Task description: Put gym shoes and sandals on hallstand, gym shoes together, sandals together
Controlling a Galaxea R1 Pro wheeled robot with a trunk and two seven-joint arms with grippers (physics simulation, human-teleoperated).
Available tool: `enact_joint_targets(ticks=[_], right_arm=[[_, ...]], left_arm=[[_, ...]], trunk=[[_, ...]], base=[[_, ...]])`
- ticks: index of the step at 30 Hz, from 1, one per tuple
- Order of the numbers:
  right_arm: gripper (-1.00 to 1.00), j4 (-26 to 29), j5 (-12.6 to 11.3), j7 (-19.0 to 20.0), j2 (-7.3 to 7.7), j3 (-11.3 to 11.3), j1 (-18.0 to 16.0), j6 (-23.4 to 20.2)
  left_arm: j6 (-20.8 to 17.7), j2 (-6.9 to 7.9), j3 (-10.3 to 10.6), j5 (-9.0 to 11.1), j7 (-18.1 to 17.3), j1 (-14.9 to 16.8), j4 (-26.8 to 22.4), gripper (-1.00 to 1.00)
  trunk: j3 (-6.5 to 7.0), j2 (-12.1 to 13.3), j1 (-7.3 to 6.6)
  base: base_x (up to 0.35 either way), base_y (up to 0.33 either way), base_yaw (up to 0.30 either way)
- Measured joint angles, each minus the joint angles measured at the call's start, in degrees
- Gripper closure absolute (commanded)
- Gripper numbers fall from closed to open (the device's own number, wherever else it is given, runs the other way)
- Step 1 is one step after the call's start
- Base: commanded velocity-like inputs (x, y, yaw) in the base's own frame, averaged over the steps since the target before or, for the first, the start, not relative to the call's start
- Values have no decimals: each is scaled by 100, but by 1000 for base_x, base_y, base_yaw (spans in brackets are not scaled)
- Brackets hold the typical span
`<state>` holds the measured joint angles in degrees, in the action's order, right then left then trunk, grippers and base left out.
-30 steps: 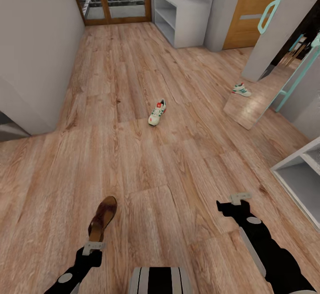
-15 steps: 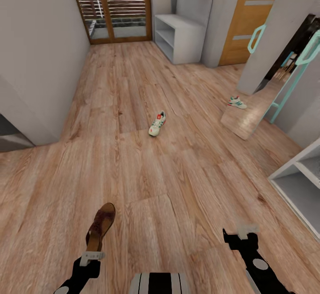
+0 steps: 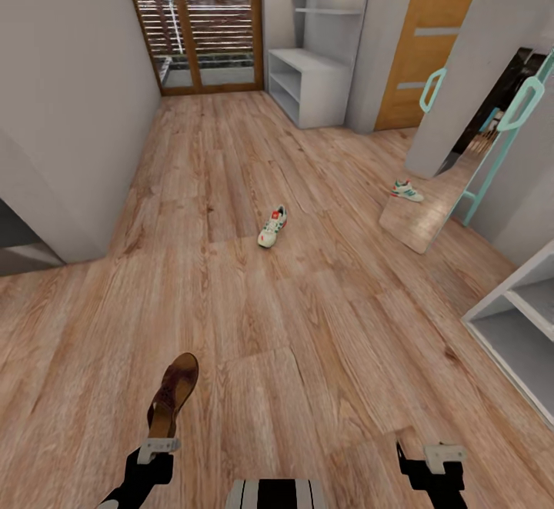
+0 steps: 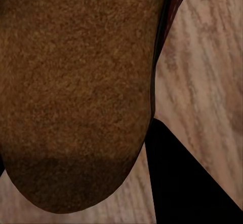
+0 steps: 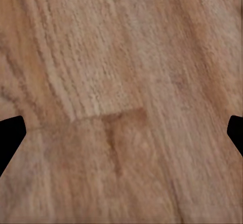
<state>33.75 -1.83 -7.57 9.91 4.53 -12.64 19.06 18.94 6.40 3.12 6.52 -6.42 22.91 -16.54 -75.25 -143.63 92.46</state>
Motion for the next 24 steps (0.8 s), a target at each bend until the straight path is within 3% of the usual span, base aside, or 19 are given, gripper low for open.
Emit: enact_joint_targets(ticks=[6,8,18,24], right_arm=[[-100,-320,3,-2,-33,13,1,315],[-100,-408,8,-3,-116,13,2,378],[-100,-460,8,-3,-179,9,1,418],[-100,-465,8,-3,-180,9,1,415]], left_arm=[[0,-9,0,57,0,-6,11,100],[0,-13,2,68,-1,-7,8,100],[-12,-208,-5,152,76,-6,-17,100],[-14,-242,-10,199,288,-6,-35,100]], trunk=[[54,0,0],[72,0,0],[161,0,0],[215,0,0]], base=[[0,0,0],[0,0,0],[-2,0,0],[-21,0,0]])
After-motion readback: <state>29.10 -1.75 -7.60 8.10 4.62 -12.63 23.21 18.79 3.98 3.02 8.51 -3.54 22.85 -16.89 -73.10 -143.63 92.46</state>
